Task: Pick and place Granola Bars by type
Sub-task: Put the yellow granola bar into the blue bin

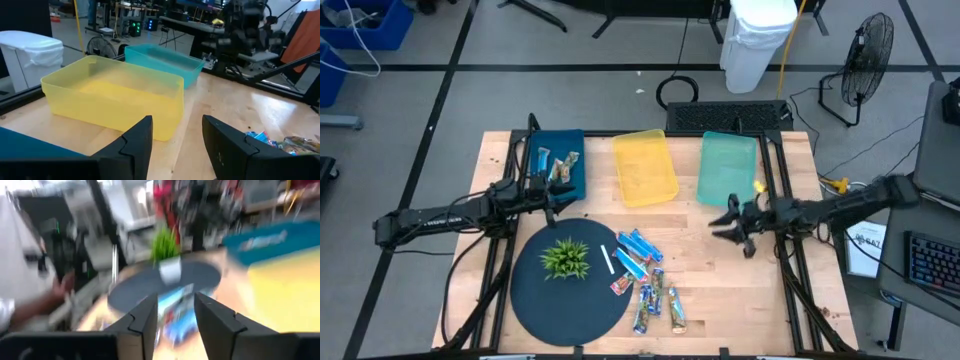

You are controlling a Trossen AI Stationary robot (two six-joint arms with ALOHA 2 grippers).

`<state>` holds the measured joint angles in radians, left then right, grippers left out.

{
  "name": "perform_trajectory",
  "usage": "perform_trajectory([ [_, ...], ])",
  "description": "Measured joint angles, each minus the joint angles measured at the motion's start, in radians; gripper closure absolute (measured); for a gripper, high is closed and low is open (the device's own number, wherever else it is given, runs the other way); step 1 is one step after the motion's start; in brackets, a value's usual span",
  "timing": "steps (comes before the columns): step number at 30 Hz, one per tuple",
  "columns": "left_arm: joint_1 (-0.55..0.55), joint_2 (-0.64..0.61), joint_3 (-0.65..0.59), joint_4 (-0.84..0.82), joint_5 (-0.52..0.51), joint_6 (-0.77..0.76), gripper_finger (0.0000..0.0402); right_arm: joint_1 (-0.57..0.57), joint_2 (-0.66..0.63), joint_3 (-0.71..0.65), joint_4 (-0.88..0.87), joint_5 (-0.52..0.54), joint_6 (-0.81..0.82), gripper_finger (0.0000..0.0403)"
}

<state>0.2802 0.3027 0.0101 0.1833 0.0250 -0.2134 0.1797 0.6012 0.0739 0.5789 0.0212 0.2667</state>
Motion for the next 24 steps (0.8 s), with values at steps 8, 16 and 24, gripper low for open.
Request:
perform_trajectory([
  [8, 0.000, 0.000, 0.000, 0.000, 0.000, 0.000, 0.0220, 0.291, 0.482, 0.210, 0.119, 0.109, -0.152, 0.0368],
  [16, 0.000, 0.000, 0.000, 0.001, 0.000, 0.000, 0.0227, 0.426, 0.926, 0.449, 0.136, 0.112, -0.157, 0.0402],
  [24, 0.000, 0.000, 0.000, 0.002, 0.000, 0.000, 0.0223, 0.480, 1.217, 0.640, 0.213, 0.109, -0.091, 0.0403],
])
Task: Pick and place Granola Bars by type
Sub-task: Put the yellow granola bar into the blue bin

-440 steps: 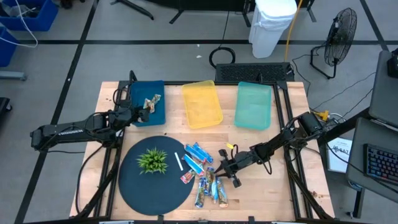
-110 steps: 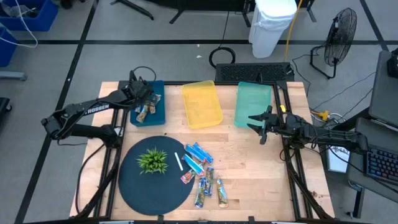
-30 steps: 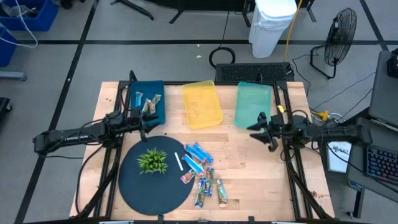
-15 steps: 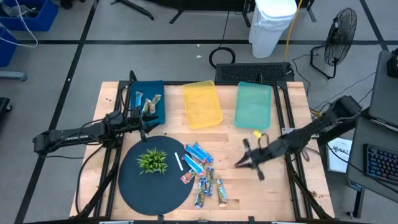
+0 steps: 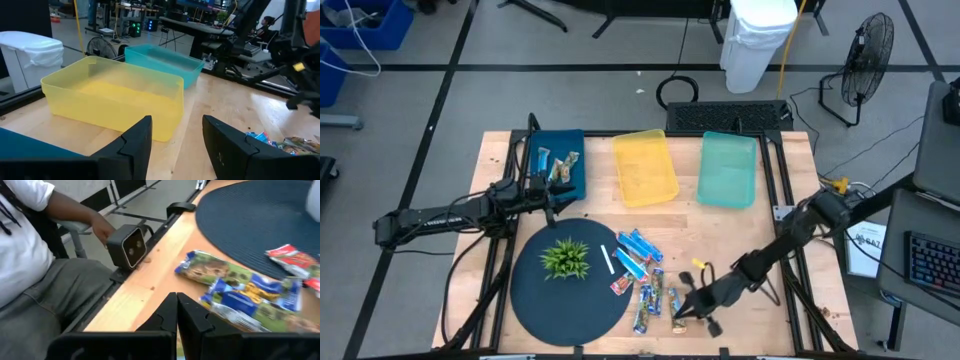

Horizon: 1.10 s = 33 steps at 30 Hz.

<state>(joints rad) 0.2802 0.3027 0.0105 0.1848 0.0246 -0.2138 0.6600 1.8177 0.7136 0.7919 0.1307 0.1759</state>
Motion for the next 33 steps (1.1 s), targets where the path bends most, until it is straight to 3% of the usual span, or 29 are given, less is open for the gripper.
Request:
perform_trajectory([
  [5, 0.000, 0.000, 0.000, 0.000, 0.000, 0.000, 0.0220, -0.013, 0.073, 0.016, -0.014, 0.008, 0.078, 0.0403],
  [10, 0.000, 0.000, 0.000, 0.000, 0.000, 0.000, 0.0218, -0.033, 0.098, 0.016, -0.076, 0.108, 0.154, 0.0403],
  [18, 0.000, 0.000, 0.000, 0.000, 0.000, 0.000, 0.0214, -0.038, 0.031, 0.015, -0.249, 0.416, 0.122, 0.0403],
  [23, 0.000, 0.000, 0.000, -0.001, 0.000, 0.000, 0.0213, -0.038, -0.062, 0.016, -0.465, 0.641, 0.170, 0.0403],
  [25, 0.000, 0.000, 0.000, 0.000, 0.000, 0.000, 0.0211, -0.038, -0.107, 0.015, -0.548, 0.684, 0.203, 0.0403],
  [28, 0.000, 0.000, 0.000, 0.000, 0.000, 0.000, 0.0207, -0.037, -0.168, 0.015, -0.575, 0.604, 0.205, 0.0403],
  [33, 0.000, 0.000, 0.000, 0.000, 0.000, 0.000, 0.0209, -0.034, -0.232, 0.015, -0.535, 0.246, 0.205, 0.0397],
])
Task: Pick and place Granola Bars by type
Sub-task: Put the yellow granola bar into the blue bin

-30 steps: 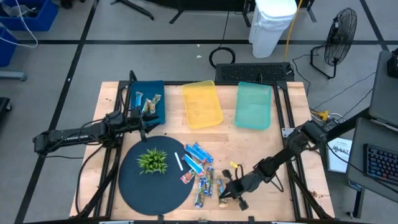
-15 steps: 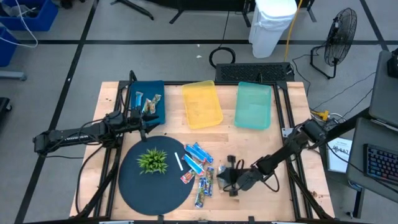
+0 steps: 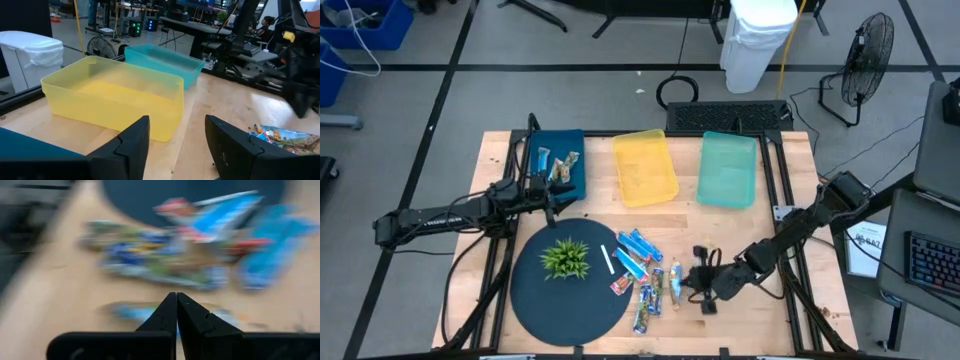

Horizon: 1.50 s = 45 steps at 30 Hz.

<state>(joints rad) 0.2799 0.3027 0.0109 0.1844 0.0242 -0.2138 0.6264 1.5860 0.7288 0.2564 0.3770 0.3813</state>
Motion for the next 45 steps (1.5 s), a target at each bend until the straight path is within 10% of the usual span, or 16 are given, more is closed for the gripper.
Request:
perform_trajectory([
  [6, 0.000, 0.000, 0.000, 0.000, 0.000, 0.000, 0.0215, 0.057, 0.018, 0.000, 0.080, -0.196, -0.033, 0.0324],
  [17, 0.000, 0.000, 0.000, 0.000, 0.000, 0.000, 0.0215, 0.088, 0.109, 0.000, 0.121, -0.030, -0.280, 0.0171],
  [45, 0.000, 0.000, 0.000, 0.000, 0.000, 0.000, 0.0215, 0.029, 0.238, 0.000, 0.317, -0.014, -0.446, 0.0204],
])
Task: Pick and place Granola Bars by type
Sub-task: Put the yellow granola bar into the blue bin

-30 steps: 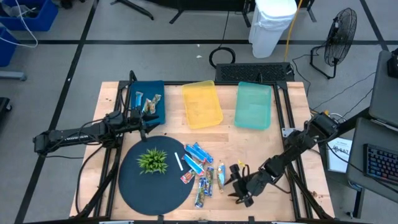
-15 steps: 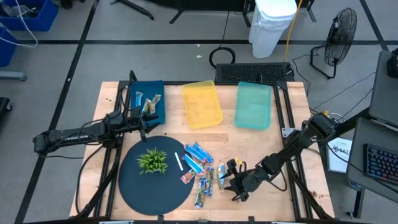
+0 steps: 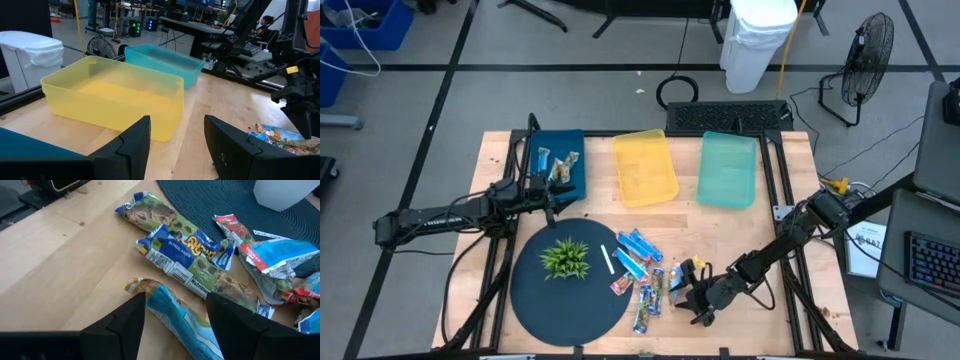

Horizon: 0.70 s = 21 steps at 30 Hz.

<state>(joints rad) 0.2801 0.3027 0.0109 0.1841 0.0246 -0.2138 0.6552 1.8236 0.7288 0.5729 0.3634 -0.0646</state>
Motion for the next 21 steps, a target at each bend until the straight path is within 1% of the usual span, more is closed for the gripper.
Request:
perform_trajectory([
  [7, 0.000, 0.000, 0.000, 0.000, 0.000, 0.000, 0.0215, -0.008, 0.000, 0.000, -0.083, 0.011, -0.002, 0.0227],
  [9, 0.000, 0.000, 0.000, 0.000, 0.000, 0.000, 0.0215, -0.016, 0.000, 0.000, -0.111, 0.028, 0.015, 0.0232],
  [14, 0.000, 0.000, 0.000, 0.000, 0.000, 0.000, 0.0215, -0.032, -0.001, 0.001, -0.138, 0.029, 0.050, 0.0248],
  [18, 0.000, 0.000, 0.000, 0.000, 0.000, 0.000, 0.0215, -0.032, -0.001, 0.001, -0.137, 0.029, 0.041, 0.0282],
  [21, 0.000, 0.000, 0.000, 0.000, 0.000, 0.000, 0.0215, -0.032, -0.001, 0.001, -0.129, 0.028, 0.027, 0.0324],
])
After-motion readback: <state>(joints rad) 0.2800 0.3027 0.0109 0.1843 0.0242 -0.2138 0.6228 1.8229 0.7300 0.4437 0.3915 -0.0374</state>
